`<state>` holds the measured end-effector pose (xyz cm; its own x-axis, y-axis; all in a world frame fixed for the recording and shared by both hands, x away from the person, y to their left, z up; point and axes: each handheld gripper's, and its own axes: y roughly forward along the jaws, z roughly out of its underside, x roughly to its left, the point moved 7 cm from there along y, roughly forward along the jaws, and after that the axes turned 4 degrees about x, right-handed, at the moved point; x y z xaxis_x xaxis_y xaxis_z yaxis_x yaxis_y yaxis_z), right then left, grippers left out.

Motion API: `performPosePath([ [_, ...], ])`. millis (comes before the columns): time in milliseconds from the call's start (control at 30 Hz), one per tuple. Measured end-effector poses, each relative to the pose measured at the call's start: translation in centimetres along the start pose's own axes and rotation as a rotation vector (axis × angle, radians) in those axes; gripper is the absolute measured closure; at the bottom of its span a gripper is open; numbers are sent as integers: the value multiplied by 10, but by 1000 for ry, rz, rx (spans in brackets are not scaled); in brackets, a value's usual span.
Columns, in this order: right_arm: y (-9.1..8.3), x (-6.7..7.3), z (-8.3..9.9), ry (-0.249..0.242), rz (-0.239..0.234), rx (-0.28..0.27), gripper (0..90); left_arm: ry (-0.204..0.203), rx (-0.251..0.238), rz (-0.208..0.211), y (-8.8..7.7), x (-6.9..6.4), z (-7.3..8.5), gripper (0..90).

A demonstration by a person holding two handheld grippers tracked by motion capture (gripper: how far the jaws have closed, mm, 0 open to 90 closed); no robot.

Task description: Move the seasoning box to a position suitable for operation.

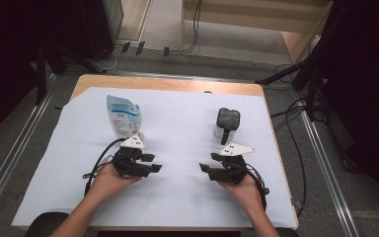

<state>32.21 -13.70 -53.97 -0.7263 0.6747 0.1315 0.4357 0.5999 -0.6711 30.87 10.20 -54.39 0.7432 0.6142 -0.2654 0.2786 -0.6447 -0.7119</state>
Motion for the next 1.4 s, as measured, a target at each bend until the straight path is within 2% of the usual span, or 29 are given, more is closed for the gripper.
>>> performPosePath([
  [167, -1, -1, 0, 3, 4, -1, 381, -1, 10, -16, 1, 2, 1, 474],
  [333, -3, -3, -1, 30, 13, -5, 357, 3, 4, -12, 0, 2, 0, 471],
  [533, -8, -7, -1, 35, 43, -22, 325, 5, -5, -7, 0, 0, -2, 468],
  [733, -14, -13, 1, 61, 90, -35, 272, 12, -12, 2, 3, -2, -4, 466],
  [800, -15, -14, 1, 72, 98, -39, 263, 19, 4, 3, 4, -3, -5, 466],
  [900, -18, -18, 2, 86, 119, -47, 240, 24, 1, 15, 5, -5, -7, 466],
  [1100, -22, -26, 1, 120, 166, -65, 179, 32, 7, 9, 6, -5, -8, 460],
  [1133, -24, -30, 0, 142, 186, -73, 149, 32, 6, 8, 6, -5, -8, 460],
  [1233, -24, -35, -1, 164, 198, -85, 142, 36, 11, 7, 7, -6, -7, 458],
  [1400, -22, -41, -4, 175, 228, -86, 77, 40, 19, 4, 7, -6, -7, 455],
])
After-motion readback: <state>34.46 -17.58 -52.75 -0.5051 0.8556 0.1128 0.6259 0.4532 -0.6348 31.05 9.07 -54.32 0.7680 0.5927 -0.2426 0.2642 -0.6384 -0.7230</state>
